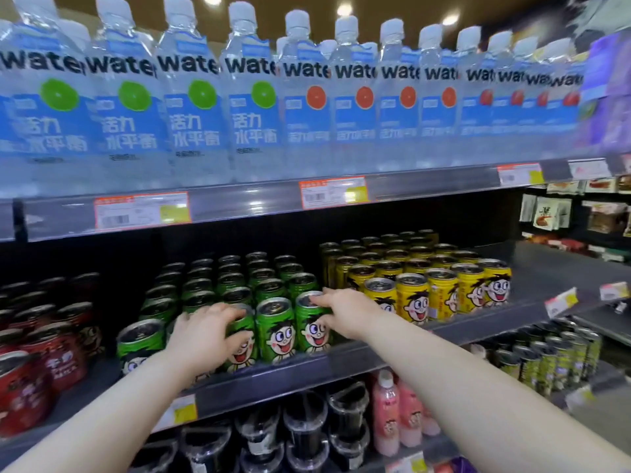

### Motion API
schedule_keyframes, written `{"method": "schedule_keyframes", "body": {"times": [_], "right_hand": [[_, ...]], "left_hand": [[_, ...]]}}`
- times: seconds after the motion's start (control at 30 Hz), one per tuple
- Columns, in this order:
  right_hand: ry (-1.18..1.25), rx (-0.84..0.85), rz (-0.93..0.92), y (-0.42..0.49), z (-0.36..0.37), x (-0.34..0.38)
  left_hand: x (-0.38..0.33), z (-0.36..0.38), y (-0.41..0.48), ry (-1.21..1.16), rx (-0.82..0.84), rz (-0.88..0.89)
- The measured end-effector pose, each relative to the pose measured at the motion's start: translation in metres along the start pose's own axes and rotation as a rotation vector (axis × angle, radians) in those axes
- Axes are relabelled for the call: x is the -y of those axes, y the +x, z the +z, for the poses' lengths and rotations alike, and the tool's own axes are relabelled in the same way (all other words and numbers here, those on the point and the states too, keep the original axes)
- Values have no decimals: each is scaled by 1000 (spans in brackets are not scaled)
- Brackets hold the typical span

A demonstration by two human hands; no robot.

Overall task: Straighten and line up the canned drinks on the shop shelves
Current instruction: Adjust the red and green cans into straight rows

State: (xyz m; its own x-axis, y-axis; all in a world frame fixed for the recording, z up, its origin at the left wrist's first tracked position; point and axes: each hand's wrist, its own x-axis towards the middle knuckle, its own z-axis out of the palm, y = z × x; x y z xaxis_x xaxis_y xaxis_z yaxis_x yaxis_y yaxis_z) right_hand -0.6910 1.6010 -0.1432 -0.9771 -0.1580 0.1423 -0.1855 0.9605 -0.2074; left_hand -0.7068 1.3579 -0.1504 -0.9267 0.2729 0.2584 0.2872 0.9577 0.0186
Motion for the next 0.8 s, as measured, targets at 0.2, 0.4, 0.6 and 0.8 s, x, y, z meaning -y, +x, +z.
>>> {"method": "schedule_keyframes", "body": {"times": [0.2,0.4,0.6,0.8], "right_hand": [[63,72,-54,-22,-6,-9],[6,-181,-42,-54,-27,-70],[-197,-267,134,-70,-44,-166],[-284,-84,167,-44,-69,-220]], "left_hand": [[-58,-1,3,43,-150,-3],[-142,1,25,-116,-198,300],[-212,17,66,-173,-97,413],[-243,26,113,-184,18,437]]}}
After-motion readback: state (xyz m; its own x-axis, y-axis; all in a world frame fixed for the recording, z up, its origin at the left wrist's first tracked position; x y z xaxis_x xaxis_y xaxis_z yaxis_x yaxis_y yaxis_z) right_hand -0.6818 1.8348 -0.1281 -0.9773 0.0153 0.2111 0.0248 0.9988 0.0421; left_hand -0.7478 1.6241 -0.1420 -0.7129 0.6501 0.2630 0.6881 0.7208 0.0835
